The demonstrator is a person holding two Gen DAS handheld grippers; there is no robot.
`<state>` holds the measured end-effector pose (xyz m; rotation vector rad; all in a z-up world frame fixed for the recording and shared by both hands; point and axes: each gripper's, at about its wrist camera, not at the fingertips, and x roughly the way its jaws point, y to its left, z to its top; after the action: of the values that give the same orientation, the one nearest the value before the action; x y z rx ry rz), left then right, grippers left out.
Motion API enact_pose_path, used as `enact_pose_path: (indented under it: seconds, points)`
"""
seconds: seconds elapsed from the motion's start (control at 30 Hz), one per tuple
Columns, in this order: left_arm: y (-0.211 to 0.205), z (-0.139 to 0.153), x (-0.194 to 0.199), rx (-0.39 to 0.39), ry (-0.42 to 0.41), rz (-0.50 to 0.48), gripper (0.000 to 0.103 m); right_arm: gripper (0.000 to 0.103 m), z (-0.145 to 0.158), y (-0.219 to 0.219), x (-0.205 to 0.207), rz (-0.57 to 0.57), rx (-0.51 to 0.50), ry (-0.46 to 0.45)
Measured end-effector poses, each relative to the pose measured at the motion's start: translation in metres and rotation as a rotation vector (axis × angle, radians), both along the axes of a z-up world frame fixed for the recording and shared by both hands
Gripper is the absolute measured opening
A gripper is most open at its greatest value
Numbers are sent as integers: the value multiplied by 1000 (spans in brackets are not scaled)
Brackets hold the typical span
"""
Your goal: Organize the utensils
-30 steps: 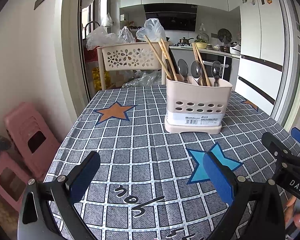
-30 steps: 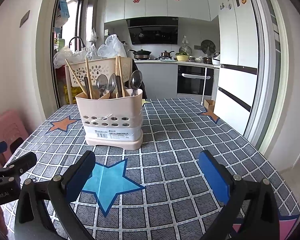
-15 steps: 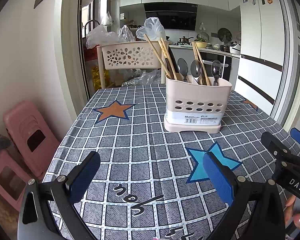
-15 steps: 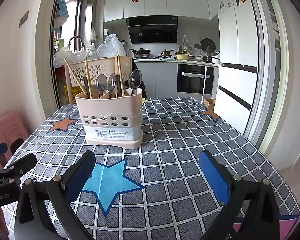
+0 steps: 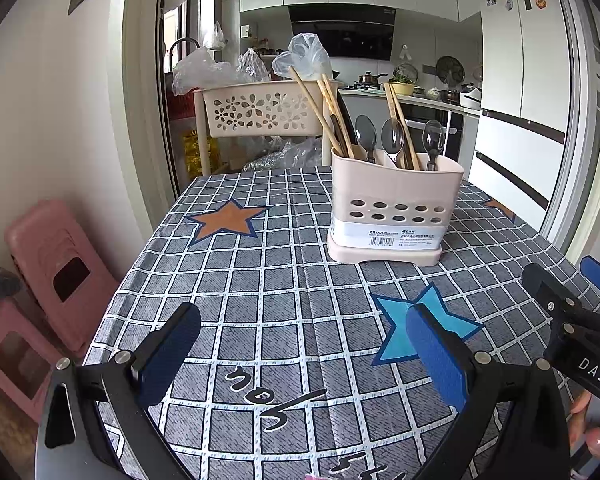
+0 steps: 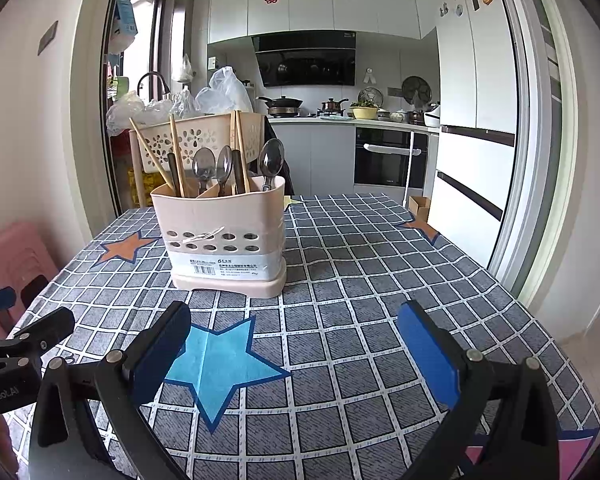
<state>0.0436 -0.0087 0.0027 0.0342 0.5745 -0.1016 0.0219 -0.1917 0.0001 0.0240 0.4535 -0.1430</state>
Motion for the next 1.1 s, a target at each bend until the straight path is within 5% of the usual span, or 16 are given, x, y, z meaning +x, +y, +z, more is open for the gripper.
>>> enact_pose_path:
  seconds: [1.1]
  points:
    - [-1,-2,1,3,7,-3,103,103,-2,1,1,4,2,3]
